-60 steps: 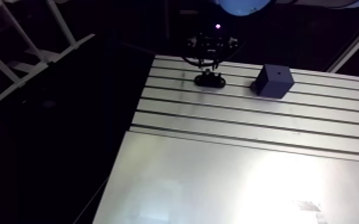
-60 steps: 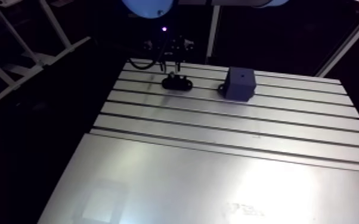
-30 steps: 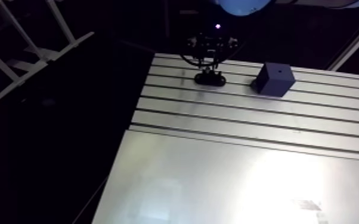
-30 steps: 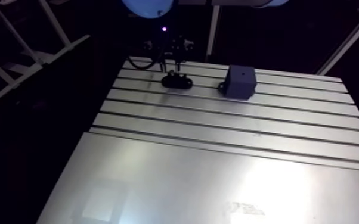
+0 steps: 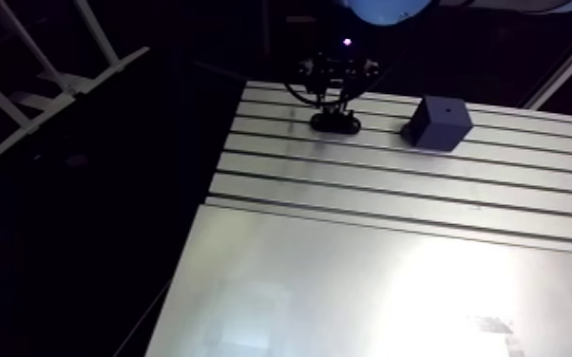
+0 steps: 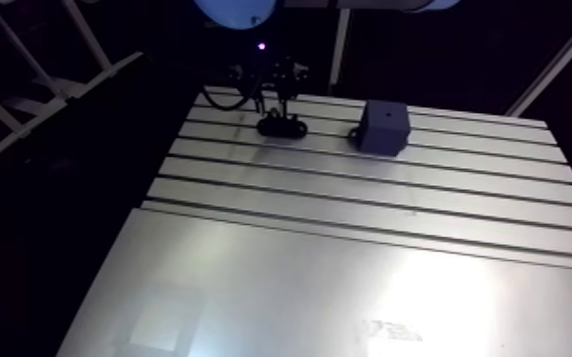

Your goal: Pick up the M10 bolt and insert it into the hole until fully seated.

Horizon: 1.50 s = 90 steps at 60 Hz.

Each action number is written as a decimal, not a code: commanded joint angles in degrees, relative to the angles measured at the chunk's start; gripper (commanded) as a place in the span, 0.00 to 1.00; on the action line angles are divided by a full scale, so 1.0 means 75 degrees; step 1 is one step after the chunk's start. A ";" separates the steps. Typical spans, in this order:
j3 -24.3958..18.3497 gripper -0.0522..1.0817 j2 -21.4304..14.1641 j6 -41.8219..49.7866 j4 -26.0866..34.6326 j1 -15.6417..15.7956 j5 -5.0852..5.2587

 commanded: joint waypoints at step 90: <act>-0.0057 0.63 0.0062 -0.0023 -0.0003 -0.0032 -0.0012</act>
